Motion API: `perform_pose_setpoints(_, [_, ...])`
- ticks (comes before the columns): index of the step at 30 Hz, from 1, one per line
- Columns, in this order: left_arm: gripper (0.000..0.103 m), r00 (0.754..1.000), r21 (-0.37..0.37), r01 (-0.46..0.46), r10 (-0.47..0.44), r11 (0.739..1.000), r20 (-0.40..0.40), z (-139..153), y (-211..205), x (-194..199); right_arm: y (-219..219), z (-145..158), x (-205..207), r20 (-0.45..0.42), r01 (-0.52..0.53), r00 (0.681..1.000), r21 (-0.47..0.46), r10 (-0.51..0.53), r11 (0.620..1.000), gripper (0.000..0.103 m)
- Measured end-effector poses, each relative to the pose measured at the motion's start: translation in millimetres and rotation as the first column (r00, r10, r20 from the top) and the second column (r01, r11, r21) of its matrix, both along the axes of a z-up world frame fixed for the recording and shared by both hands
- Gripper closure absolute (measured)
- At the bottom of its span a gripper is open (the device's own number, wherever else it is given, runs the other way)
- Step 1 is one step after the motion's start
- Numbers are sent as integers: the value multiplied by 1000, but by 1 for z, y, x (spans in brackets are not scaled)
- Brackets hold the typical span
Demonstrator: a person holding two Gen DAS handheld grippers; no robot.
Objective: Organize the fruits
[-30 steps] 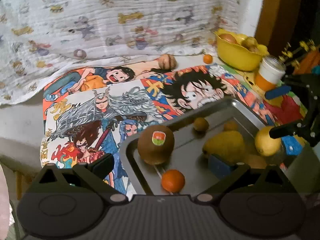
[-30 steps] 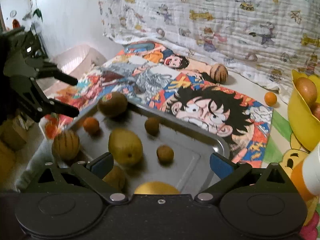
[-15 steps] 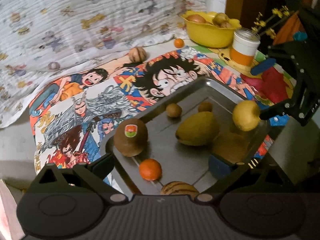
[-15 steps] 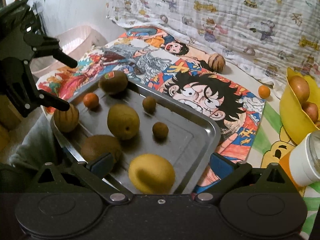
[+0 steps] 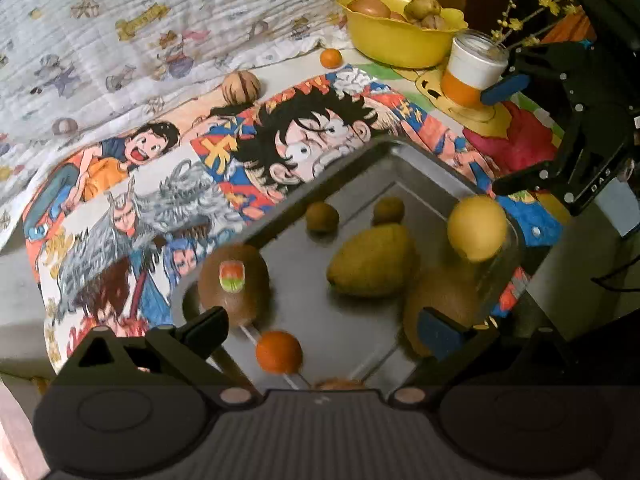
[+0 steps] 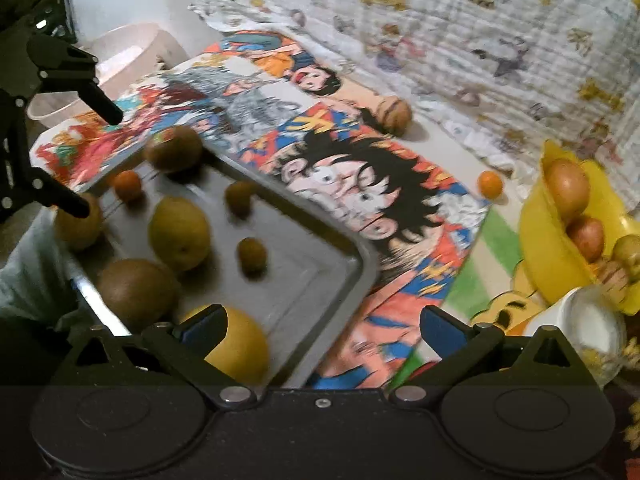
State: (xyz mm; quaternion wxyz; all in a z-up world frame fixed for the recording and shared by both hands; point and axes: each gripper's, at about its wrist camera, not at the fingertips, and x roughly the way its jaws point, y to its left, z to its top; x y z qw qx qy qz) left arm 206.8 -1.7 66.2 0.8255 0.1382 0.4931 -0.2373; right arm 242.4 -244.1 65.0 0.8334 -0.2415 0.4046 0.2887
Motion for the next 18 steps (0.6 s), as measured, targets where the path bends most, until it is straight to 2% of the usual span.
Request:
perform_pose_setpoints(5, [1,997,13,-2,1,1000,76,10,-7,22,-3,13,25,77,42,996,15,-43,999,1])
perform_pose_setpoints(11, [1,981,-6,-101,101,995,167,16,0,72,-1,20,64,144,138,978,98,-152,986,1])
perform_pose_setpoints(14, [1,965,-44,-171,177,984,192,14,7,105,2,17,82,176,206,956,161,-233,965,1])
perform_pose_setpoints(18, [1,946,-108,-227,246,968,210,8,10,144,7,6,102,180,315,912,270,-369,910,1])
